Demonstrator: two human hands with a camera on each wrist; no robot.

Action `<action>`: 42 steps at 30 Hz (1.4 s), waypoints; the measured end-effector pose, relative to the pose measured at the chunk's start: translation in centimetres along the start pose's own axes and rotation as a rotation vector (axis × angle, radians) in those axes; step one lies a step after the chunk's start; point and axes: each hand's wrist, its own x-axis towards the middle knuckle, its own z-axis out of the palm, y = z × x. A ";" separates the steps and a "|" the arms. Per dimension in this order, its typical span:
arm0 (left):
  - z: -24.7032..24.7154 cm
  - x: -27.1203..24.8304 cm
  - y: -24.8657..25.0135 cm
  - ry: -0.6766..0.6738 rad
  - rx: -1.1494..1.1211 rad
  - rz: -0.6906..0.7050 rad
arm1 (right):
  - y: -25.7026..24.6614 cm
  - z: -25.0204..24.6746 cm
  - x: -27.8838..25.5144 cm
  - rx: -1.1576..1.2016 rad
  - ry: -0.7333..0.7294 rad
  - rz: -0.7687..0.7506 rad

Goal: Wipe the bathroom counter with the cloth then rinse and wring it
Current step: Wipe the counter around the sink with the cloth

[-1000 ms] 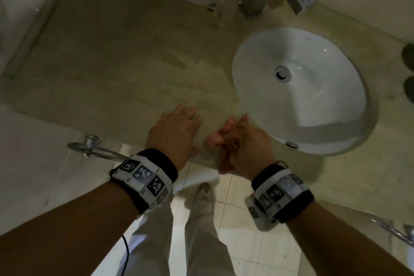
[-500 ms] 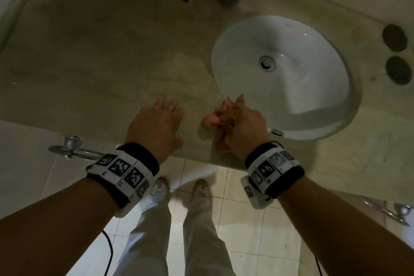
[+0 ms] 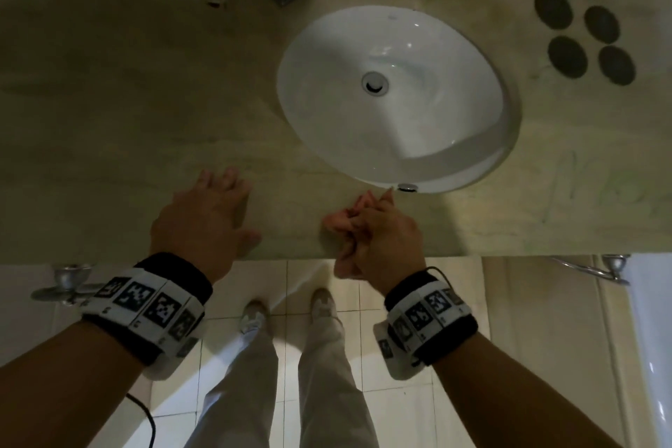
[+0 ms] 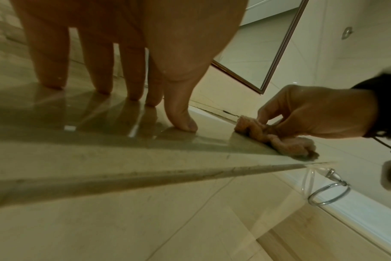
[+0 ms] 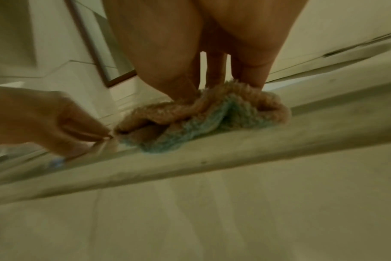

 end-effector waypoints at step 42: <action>6.6 1.8 37.8 0.209 -0.193 0.269 | 27.7 -20.9 -1.6 0.083 0.126 -0.144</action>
